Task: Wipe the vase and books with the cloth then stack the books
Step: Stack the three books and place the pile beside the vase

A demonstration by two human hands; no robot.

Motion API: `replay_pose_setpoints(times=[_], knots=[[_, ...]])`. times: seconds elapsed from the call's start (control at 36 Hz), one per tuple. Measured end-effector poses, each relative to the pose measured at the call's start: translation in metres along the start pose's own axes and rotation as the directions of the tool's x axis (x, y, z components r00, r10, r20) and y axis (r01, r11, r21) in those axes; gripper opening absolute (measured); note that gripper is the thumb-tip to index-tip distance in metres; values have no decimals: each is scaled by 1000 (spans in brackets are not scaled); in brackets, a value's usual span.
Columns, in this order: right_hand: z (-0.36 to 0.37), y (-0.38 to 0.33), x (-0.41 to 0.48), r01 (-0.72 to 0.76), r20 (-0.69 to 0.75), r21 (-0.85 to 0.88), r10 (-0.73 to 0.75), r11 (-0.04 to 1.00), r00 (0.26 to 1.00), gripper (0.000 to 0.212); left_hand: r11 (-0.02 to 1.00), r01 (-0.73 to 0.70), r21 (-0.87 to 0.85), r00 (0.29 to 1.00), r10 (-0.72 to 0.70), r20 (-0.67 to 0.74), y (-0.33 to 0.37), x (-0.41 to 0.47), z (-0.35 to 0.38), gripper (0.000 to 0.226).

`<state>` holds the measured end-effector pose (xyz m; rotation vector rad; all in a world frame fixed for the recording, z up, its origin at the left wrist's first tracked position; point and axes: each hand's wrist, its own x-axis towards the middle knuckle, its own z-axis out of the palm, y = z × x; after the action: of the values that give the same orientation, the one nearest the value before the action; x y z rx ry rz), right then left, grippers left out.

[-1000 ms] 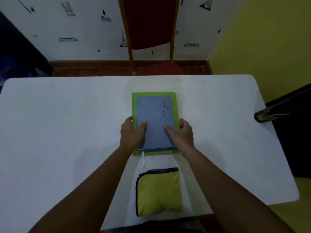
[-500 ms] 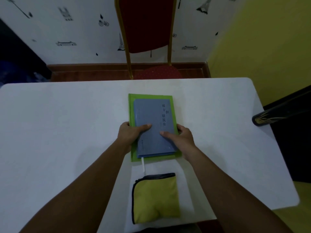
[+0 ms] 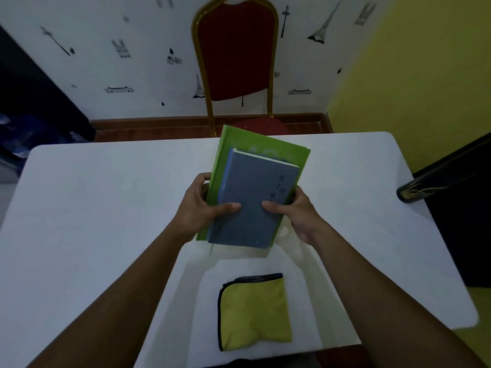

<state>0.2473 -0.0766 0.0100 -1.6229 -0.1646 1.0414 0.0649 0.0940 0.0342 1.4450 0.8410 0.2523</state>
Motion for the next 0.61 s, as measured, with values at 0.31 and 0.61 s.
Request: replay_pose_setpoints(times=[0.31,0.61], knots=[[15,2,-19,330,9,-250,-339,910,941,93,956,-197,217,980,199,13,-25,-15,-19,86],[13,23,-18,329,9,-372,-351,868,936,90,948,-219,232,972,233,-34,-50,-17,-13,93]])
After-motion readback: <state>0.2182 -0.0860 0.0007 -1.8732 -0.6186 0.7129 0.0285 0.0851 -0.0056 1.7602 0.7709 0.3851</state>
